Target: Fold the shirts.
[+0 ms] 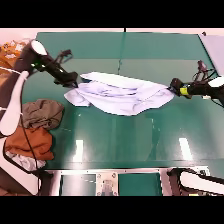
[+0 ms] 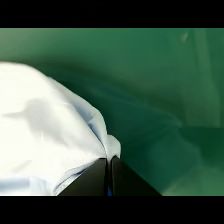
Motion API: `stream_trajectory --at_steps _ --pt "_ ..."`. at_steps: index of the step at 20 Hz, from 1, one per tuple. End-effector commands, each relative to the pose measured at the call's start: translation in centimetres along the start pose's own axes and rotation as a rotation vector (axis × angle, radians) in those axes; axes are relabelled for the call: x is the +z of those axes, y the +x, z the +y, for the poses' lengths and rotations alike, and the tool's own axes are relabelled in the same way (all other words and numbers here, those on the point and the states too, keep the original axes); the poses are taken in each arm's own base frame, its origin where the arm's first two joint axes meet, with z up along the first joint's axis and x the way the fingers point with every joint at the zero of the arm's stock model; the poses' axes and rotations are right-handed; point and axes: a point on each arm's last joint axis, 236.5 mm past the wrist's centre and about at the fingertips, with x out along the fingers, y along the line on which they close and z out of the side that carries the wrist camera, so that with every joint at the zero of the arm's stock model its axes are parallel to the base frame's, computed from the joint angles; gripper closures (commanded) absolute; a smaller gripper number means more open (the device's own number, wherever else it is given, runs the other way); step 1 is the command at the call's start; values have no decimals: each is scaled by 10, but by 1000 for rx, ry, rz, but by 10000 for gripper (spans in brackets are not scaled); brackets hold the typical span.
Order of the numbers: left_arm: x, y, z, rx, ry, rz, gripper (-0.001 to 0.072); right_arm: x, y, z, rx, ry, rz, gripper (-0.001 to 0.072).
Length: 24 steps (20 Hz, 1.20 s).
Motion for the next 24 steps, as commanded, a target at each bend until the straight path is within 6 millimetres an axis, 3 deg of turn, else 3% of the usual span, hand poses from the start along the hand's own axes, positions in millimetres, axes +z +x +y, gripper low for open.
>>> stream_trajectory --at_steps 1,2,3,4,5,7,9,11,13,16,18,21,24 --pt "-29 41 -40 -34 53 121 683 38 -8 -10 -12 7 -91 696" --pt "-36 49 -47 -36 65 145 682 39 -6 -13 -15 10 -88 694" --pt "-39 54 -54 -36 81 158 498 37 -3 -14 -17 6 -82 562" --pt "-39 54 -57 -35 88 157 31 39 -4 -15 -19 7 -85 257" --pt "-35 50 -54 -21 89 146 3 42 -8 -19 -26 5 -87 164" --pt "-23 32 -33 45 87 110 4 46 -27 -33 -32 61 -61 164" --pt "-3 9 -11 78 53 32 4 36 -47 -49 -36 144 -10 164" --pt "13 -8 7 91 11 -44 4 3 -54 -53 -31 181 89 165" --pt "15 -13 21 98 -6 -60 4 -49 -45 -48 -14 213 208 165" --pt "16 -18 33 107 -12 -71 4 -148 -22 -22 43 296 402 165" --pt "17 -21 40 113 -20 -79 4 -202 -1 -1 76 325 479 165" --pt "18 -21 41 118 -19 -81 5 -234 29 35 108 314 464 165" --pt "19 -21 41 119 -19 -85 5 -239 57 72 153 349 405 165"
